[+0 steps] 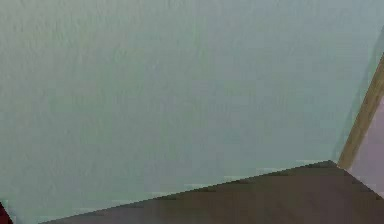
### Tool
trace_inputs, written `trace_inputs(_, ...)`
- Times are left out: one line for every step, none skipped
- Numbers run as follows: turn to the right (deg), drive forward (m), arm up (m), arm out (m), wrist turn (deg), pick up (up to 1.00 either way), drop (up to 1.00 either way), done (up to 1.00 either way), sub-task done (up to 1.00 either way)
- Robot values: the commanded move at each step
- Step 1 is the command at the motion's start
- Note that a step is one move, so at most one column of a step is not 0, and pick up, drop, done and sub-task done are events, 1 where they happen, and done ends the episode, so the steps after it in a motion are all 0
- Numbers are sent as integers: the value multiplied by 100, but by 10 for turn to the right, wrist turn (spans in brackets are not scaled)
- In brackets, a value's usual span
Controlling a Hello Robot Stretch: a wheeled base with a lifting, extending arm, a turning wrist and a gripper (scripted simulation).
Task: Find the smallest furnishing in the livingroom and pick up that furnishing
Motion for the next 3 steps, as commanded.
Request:
trace_inputs(270, 0, 0, 0, 0, 0, 0, 0, 0)
trace_inputs(0, 100, 0, 0, 0, 0, 0, 0, 0)
trace_inputs(90, 0, 0, 0, 0, 0, 0, 0, 0)
